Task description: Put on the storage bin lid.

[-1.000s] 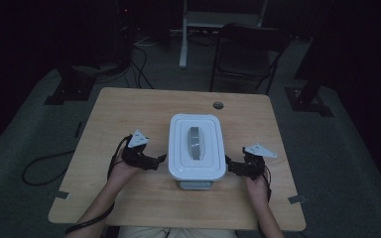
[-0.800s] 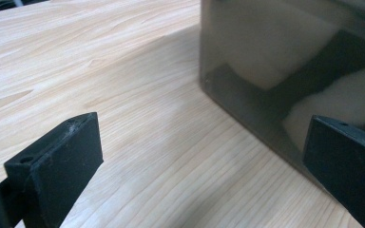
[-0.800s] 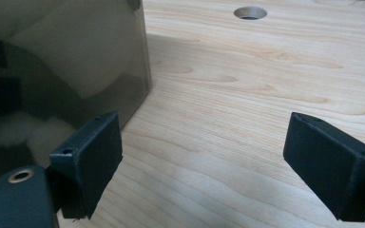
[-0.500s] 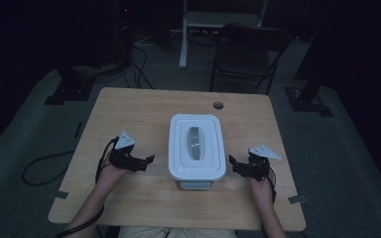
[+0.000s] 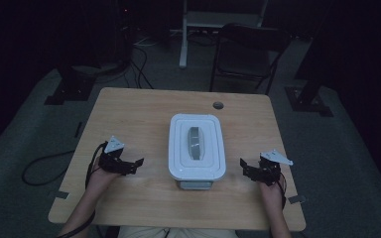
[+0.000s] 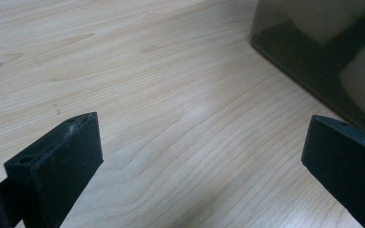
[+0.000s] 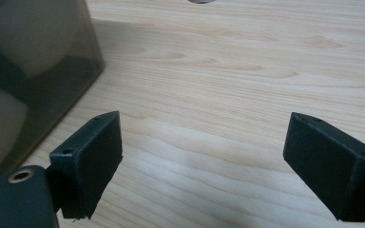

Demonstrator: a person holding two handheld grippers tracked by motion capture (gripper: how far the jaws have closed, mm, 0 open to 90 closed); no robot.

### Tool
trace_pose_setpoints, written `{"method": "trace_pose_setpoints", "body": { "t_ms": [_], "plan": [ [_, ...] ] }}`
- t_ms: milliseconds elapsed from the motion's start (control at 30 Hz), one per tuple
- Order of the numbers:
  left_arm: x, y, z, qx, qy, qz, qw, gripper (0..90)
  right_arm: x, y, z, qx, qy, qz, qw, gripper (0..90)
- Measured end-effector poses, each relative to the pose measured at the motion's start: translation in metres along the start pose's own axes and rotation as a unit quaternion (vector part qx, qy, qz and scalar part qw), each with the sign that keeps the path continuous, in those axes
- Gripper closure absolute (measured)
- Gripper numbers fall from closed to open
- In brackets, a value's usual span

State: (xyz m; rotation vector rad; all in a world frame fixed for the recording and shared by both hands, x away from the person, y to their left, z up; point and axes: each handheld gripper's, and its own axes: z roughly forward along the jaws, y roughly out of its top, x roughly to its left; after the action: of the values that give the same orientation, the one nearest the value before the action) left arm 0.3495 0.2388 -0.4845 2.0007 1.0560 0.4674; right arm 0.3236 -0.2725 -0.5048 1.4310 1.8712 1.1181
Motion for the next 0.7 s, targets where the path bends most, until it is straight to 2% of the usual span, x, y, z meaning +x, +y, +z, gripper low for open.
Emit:
{"method": "trace_pose_setpoints", "body": {
  "t_ms": [267,367,700],
  "plan": [
    [0.015,-0.011,-0.010,0.005,0.023,-0.015,0.9996,0.5,-0.012,-0.005,-0.008,0.003,-0.016,0.008,0.9998,12.6],
    [0.021,-0.016,-0.015,0.009,0.032,-0.018,0.9993,0.5,-0.018,-0.008,-0.012,0.001,-0.024,0.018,0.9996,12.3],
    [0.036,-0.035,-0.034,0.010,0.055,-0.049,0.9973,0.5,-0.031,-0.013,-0.022,0.000,-0.046,0.031,0.9985,12.3]
  ]
}}
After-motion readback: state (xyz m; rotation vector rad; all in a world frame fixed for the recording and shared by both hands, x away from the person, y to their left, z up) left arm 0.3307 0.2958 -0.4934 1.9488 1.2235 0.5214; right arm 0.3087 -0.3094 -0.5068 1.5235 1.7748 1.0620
